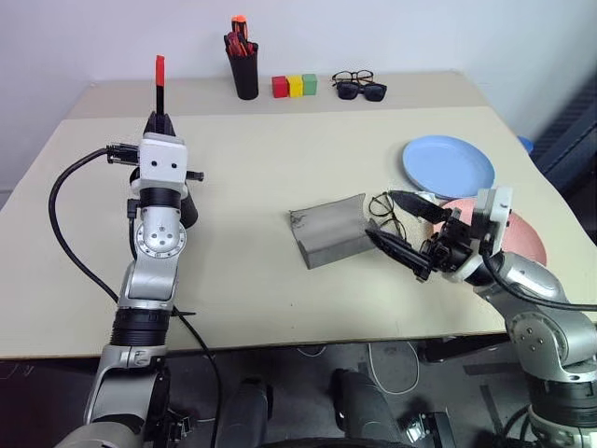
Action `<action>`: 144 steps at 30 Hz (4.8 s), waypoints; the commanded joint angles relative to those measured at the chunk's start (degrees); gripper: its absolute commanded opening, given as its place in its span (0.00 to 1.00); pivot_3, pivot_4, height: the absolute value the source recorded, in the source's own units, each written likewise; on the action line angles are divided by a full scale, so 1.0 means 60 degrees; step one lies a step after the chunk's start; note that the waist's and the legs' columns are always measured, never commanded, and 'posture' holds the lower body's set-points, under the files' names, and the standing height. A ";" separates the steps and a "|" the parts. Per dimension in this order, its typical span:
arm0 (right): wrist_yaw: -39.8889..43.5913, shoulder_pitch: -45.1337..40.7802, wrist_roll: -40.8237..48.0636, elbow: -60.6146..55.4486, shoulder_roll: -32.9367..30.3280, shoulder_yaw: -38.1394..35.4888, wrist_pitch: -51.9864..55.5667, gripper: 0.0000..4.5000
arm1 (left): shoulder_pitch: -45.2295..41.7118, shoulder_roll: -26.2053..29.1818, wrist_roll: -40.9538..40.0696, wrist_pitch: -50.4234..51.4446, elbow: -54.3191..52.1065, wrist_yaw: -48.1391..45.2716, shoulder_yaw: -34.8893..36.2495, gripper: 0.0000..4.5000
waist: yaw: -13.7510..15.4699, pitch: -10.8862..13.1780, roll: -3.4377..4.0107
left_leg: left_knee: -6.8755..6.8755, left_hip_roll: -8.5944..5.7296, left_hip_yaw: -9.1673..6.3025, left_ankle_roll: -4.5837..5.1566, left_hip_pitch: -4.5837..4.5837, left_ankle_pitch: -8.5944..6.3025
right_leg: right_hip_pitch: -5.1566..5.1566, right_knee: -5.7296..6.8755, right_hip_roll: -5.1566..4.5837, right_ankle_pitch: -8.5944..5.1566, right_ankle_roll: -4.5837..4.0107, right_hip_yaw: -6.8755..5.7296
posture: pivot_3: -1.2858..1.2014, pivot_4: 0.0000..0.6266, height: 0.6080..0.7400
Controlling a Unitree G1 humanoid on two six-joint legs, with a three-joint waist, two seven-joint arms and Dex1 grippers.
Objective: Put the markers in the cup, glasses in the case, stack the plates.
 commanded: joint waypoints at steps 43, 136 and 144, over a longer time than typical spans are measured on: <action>-0.1809 0.3949 -0.0197 -0.2545 0.0184 -0.2278 -0.0426 1.00 | -0.1974 0.1441 -0.5678 0.9338 -0.2417 -0.9935 -0.4332 0.74 | 0.0023 0.0008 0.0023 | 0.0039 -0.0001 -0.0002 0.0019 -0.0086 -0.0007 | -0.0054 -0.0010 0.0003 -0.0014 -0.0025 -0.0006 | 0.52 0.24 1.00; -0.4026 0.1812 -0.2001 -0.1122 -0.0093 -0.0795 0.1431 1.00 | -0.1323 0.3265 -0.3720 0.7707 -0.2436 -1.3408 -0.4785 0.63 | -0.0022 0.0011 0.0037 | 0.0082 0.0000 -0.0002 0.0026 -0.0077 -0.0004 | -0.0073 0.0091 0.0002 -0.0017 -0.0034 0.0003 | 0.52 0.24 1.00; -0.2996 -0.1034 -0.1318 0.1337 -0.0595 -0.0220 0.3237 1.00 | -0.0991 0.3192 -0.5237 0.7378 -0.3307 -1.2762 -0.2046 0.63 | -0.0029 0.0015 0.0037 | 0.0070 0.0000 -0.0002 0.0027 -0.0093 -0.0003 | -0.0104 0.0097 0.0002 0.0008 -0.0063 0.0002 | 0.52 0.24 1.00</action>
